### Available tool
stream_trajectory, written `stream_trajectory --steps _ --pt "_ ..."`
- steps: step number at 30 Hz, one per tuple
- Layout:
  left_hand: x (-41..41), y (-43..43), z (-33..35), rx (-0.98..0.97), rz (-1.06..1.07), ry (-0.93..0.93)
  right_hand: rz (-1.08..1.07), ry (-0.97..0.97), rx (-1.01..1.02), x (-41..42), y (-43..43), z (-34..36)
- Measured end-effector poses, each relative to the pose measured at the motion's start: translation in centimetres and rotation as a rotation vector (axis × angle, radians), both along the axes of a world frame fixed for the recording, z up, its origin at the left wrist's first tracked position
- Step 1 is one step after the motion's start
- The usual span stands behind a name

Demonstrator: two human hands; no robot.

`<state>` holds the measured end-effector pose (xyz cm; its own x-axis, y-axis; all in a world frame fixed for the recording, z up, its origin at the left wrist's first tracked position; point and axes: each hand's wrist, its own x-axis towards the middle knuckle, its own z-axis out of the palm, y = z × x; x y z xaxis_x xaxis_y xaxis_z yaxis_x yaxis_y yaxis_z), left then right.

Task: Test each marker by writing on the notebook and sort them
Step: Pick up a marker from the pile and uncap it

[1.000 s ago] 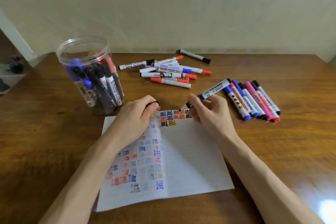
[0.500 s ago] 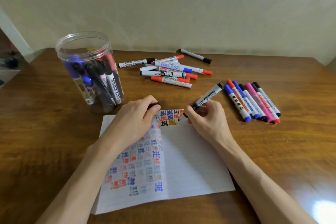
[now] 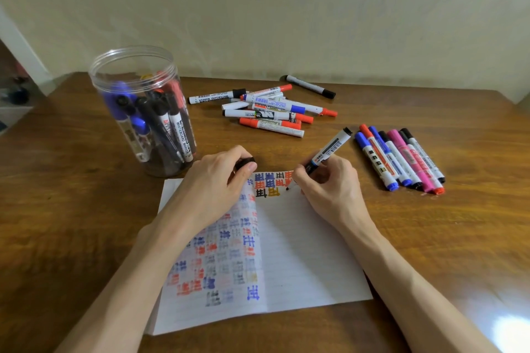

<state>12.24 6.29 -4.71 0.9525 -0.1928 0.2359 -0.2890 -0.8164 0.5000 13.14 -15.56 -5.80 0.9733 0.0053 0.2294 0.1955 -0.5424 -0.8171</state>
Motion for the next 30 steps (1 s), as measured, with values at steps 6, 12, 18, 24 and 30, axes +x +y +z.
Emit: stream_trajectory --steps 6,12,18,24,30 --pt "0.04 0.05 -0.15 -0.006 -0.003 -0.005 -0.009 0.063 0.089 -0.03 -0.17 0.26" --pt "0.06 0.0 -0.22 -0.006 -0.003 0.0 0.04 0.042 0.038 -0.25 0.29 0.25" --pt "0.09 -0.04 -0.2 -0.005 -0.004 0.0 -0.023 0.018 0.02 -0.29 0.19 0.12" --pt "0.09 -0.06 -0.18 -0.001 -0.006 -0.003 0.033 0.03 0.066 -0.32 0.09 0.44" --pt "0.16 -0.09 -0.29 0.004 0.004 0.008 -0.011 0.004 -0.01 -0.33 0.33 -0.05"
